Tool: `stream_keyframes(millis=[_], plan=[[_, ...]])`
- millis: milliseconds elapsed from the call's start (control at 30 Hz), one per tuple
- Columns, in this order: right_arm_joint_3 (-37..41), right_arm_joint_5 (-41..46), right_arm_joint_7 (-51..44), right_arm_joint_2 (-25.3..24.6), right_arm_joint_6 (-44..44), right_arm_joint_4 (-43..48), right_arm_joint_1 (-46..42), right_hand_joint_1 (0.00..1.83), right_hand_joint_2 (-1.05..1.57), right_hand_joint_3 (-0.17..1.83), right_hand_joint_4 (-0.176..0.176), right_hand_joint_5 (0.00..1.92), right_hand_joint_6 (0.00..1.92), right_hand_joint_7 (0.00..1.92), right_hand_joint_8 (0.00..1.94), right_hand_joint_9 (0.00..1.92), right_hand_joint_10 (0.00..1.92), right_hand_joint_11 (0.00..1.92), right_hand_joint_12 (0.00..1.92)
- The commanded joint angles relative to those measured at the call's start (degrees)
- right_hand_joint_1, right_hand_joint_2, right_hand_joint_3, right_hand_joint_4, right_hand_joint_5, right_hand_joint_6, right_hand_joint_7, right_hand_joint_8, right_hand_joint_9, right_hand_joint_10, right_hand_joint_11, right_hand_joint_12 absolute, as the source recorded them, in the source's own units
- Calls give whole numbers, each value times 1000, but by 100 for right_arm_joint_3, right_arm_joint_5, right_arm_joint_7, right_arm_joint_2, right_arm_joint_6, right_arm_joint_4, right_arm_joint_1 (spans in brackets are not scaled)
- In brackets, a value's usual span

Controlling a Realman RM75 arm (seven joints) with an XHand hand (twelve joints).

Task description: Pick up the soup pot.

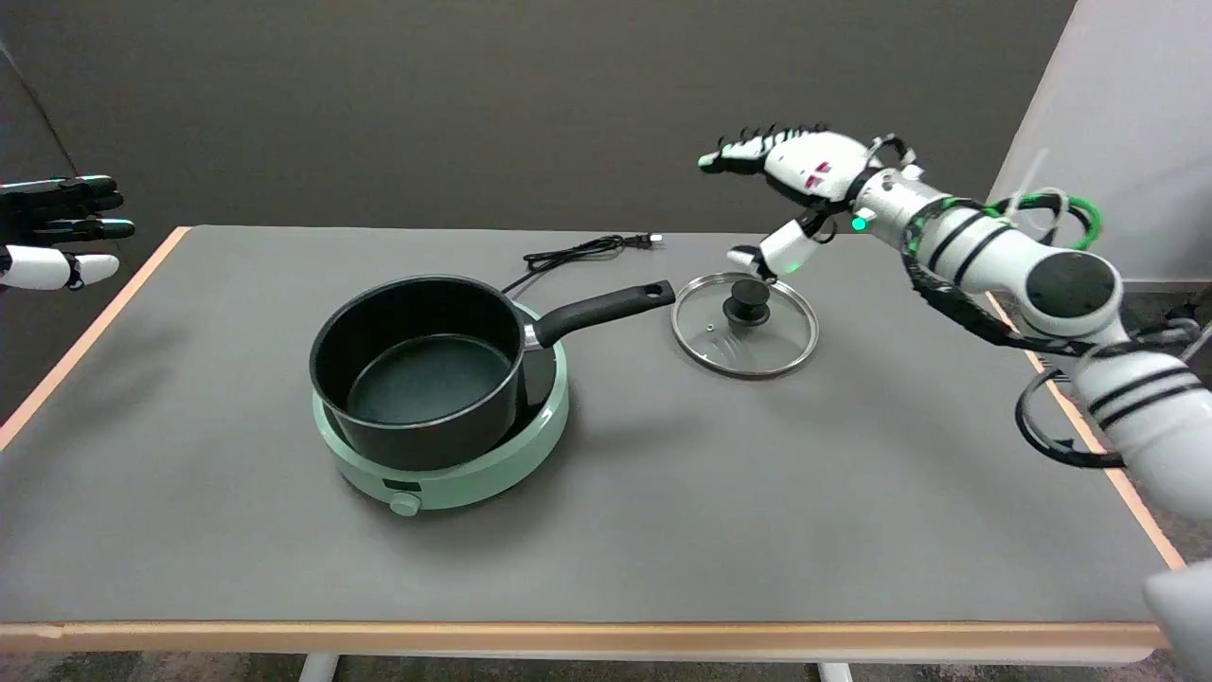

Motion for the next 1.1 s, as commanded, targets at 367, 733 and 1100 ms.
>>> stream_keyframes(millis=[367, 733, 1100], plan=[[1914, 551, -806, -736, -1723, 2945, -2471, 751, 466, 989, 135, 358, 161, 336, 149, 369, 210, 263, 522], [631, 509, -806, -895, -3482, 2977, -2241, 775, 465, 1000, 121, 345, 156, 283, 139, 333, 195, 223, 491], [-489, -117, -806, -1079, -4769, 2977, -2057, 770, 461, 1002, 118, 310, 152, 260, 139, 319, 189, 209, 479]])
